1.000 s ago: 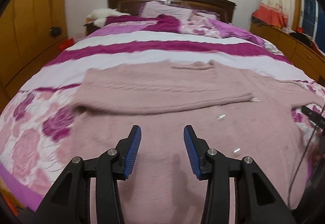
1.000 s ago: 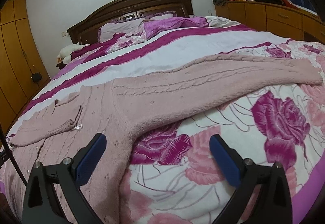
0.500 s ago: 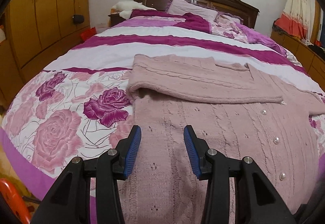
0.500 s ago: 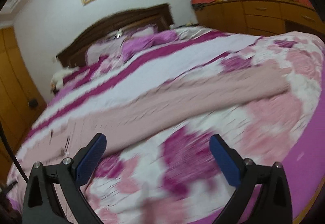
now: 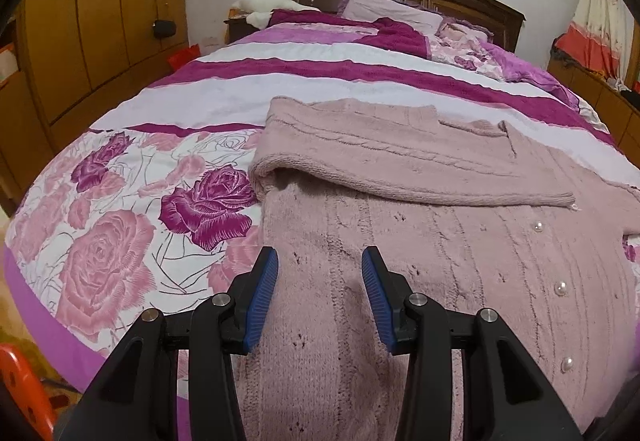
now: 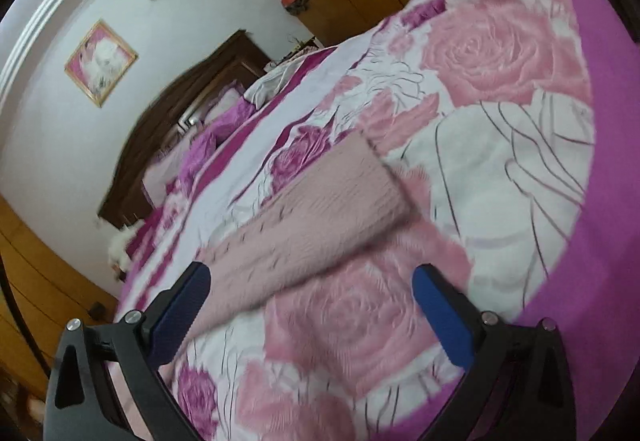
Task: Fold small clothes
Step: 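Reach the right gripper to the other sleeve cuff and close on it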
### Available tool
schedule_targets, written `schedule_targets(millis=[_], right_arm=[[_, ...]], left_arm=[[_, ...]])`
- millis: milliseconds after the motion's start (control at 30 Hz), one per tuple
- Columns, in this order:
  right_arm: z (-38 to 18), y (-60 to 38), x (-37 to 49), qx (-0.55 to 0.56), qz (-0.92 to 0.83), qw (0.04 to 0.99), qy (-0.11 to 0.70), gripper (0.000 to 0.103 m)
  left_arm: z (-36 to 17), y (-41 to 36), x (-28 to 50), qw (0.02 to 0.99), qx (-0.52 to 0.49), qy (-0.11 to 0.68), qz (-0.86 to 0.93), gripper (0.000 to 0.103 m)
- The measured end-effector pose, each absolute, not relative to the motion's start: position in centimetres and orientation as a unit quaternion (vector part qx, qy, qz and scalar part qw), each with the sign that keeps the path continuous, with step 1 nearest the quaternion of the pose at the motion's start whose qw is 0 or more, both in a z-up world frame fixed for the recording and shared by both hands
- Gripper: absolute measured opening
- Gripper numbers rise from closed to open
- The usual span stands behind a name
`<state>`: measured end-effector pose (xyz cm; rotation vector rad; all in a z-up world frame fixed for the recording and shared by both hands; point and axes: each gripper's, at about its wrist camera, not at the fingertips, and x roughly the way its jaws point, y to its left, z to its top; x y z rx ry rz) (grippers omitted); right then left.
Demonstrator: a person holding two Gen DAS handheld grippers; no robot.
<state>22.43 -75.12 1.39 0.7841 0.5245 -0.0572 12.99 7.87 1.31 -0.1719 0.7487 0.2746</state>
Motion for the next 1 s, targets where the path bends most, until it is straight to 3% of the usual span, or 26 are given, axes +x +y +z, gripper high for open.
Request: schedule_targets(millis=[233,400,567,767,1000], right_arm=[[0.7,-77.4,24.9,0.433,-0.020,0.877,0.208,0.099],[-0.9,-77.4,24.3,0.461,-0.011,0.867,0.187,0.056],[-2.3,-77.6,23.9,0.481,-0.010,0.859,0.173,0.024],[-2.8,-77.7,24.7,0.479,-0.038,0.854,0.200,0.009],[1.9,-73.9,26.5,0.356,-0.063,0.903,0.231,0.007]], left_arm=[[1.2,8.4,13.1,0.917,-0.087,0.364,0.141,0.020],[1.0,8.7,13.0,0.915,-0.095,0.365,0.141,0.020],[1.0,8.6,12.9,0.915,-0.090,0.367,0.142,0.020],[1.0,9.1,12.9,0.913,-0.097,0.369,0.146,0.020],[1.3,9.8,12.6,0.912,-0.098,0.368,0.153,0.020]])
